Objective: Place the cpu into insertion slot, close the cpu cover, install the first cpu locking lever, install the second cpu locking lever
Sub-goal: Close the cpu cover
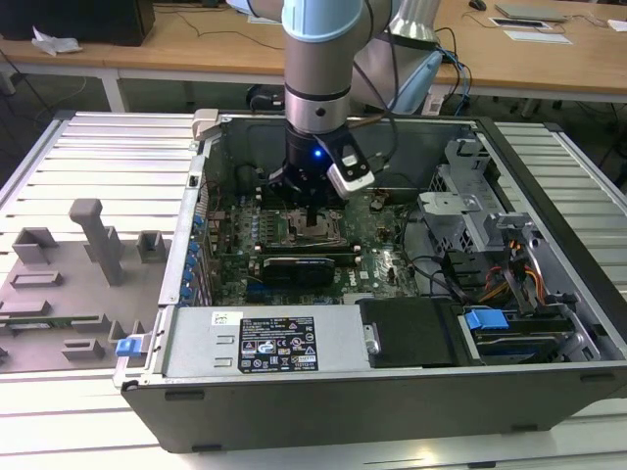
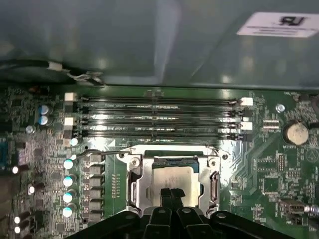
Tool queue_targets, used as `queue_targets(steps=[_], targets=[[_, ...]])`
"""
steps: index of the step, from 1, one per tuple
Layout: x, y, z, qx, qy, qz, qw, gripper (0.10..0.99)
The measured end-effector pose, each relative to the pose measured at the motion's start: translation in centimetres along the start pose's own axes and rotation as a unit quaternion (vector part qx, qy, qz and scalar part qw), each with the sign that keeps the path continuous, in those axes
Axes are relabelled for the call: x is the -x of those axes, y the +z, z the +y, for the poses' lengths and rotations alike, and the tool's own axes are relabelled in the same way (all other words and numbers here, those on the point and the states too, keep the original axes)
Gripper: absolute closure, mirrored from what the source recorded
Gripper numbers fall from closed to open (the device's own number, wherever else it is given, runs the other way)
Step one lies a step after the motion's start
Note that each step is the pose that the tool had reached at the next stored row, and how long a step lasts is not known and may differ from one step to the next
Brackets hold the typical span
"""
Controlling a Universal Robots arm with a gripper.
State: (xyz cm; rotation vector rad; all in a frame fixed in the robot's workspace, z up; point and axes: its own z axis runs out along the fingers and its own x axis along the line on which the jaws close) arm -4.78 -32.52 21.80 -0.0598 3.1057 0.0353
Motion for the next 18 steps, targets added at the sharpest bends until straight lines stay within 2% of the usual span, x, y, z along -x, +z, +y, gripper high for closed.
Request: queue_targets(steps=[3,11,15,18], targets=[[-0.38,0.04,0.02,-0.0019,-0.012,0.0005,0.9999,0.98],[-1.52,0.2,0.06,-0.0037,-0.017,0.0008,0.9999,0.98],[-2.08,0.44,0.07,-0.0037,-0.019,0.0009,0.9998,0.98],[-2.39,0.89,0.07,-0.0035,-0.024,0.001,0.9997,0.98]])
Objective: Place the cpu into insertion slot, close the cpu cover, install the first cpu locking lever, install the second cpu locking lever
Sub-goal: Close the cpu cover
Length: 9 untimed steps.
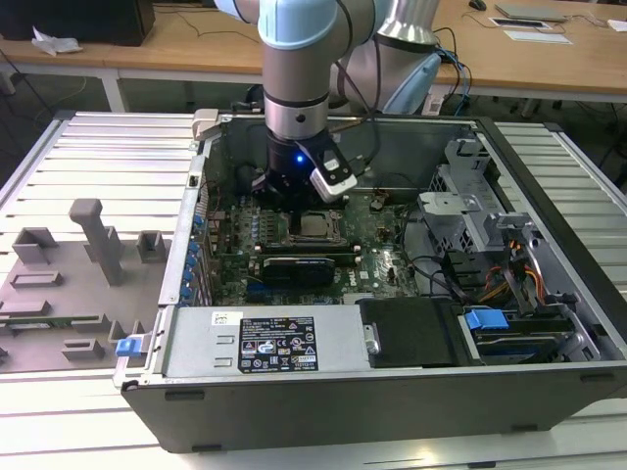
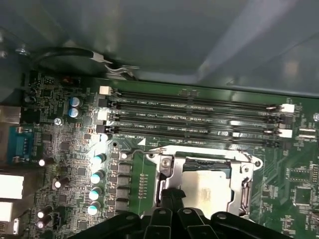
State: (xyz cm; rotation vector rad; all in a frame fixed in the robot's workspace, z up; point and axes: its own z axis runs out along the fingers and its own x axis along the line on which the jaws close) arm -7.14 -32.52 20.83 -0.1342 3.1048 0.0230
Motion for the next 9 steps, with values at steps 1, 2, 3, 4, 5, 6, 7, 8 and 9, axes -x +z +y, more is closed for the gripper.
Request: queue_targets(steps=[1,2,3,4,5,6,7,8,9], targets=[[-0.02,0.12,0.0,0.0,-0.001,0.0,1.0,0.98],[-0.02,0.19,0.0,0.0,-0.002,0.0,1.0,0.98],[-0.03,0.26,-0.01,0.0,-0.003,0.0002,1.0,0.98],[-0.04,0.32,-0.01,-0.0001,-0.004,0.0002,1.0,0.98],[-0.04,0.36,-0.01,-0.0001,-0.004,0.0002,1.0,0.98],[-0.03,0.39,-0.01,0.0,-0.004,0.0002,1.0,0.98],[-0.01,0.4,-0.01,0.0,-0.004,0.0003,1.0,0.98],[0.09,0.41,-0.02,0.0,-0.004,0.0002,1.0,0.98],[0.29,0.42,-0.03,0.0001,-0.004,0.0002,1.0,0.98]])
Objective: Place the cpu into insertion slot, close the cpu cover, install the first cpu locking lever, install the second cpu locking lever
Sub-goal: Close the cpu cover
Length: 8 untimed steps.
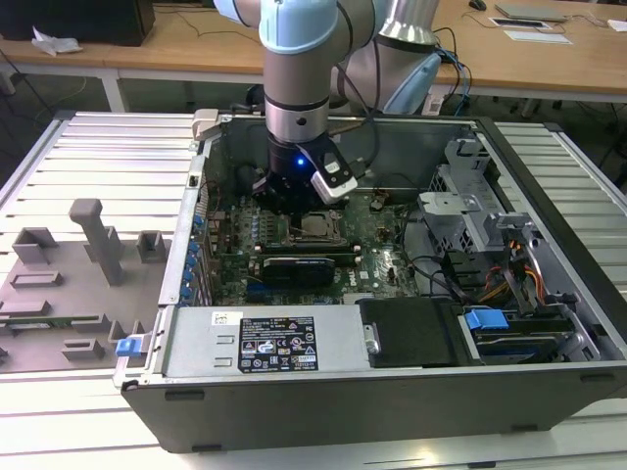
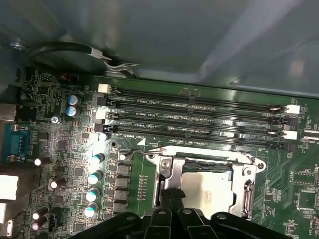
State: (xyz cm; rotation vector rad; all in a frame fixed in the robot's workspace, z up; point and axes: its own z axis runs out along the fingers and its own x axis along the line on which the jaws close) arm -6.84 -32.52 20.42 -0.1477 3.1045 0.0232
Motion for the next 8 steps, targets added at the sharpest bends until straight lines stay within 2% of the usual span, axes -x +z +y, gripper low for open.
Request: queue_targets(steps=[1,5,8], targets=[[0.23,0.01,-0.02,0.0,0.0,-0.0002,1.0,0.98],[0.25,0.01,-0.02,-0.0001,0.0,-0.0001,1.0,0.98],[0.28,-0.44,-0.01,-0.0003,0.0,-0.0003,1.0,0.98]])
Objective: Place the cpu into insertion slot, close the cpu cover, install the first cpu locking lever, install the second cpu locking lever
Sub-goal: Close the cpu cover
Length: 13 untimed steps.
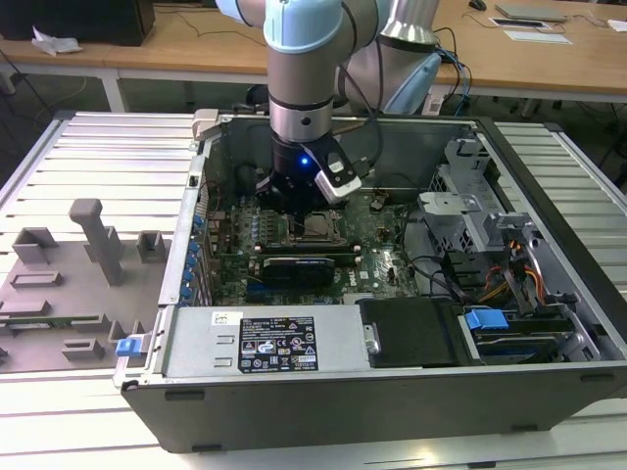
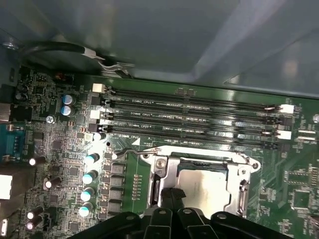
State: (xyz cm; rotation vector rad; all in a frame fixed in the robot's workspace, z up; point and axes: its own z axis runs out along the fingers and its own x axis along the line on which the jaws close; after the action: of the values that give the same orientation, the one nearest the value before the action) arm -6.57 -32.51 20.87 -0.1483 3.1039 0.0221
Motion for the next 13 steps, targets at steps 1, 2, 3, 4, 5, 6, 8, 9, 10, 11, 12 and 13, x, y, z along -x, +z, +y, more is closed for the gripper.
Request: queue_targets(steps=[1,2,3,4,5,6,8,9,10,11,12,13], targets=[[0.0,-0.21,0.0,-0.0001,0.0,0.0002,1.0,0.98],[0.01,-0.46,0.0,-0.0002,0.0,0.0002,1.0,0.98],[0.02,-0.89,0.01,-0.0006,0.0,0.0003,1.0,0.98],[0.14,-0.98,0.01,-0.0008,0.0,0.0002,1.0,0.98],[0.47,-0.98,-0.03,-0.0008,0.0,0.0008,1.0,0.98],[1.5,-0.95,-0.13,-0.0005,0.0,0.0038,1.0,0.98],[2.5,-1.41,-0.23,-0.0002,0.0,0.0076,1.0,0.98],[2.53,-2.05,-0.22,-0.0004,0.0,0.0076,1.0,0.98],[2.54,-2.4,-0.21,-0.0006,0.0,0.0077,1.0,0.98],[2.55,-2.79,-0.21,-0.0009,0.0,0.0077,1.0,0.98],[2.56,-3.04,-0.21,-0.001,0.0,0.0077,1.0,0.98],[2.57,-3.13,-0.2,-0.001,0.0,0.0077,1.0,0.98]])
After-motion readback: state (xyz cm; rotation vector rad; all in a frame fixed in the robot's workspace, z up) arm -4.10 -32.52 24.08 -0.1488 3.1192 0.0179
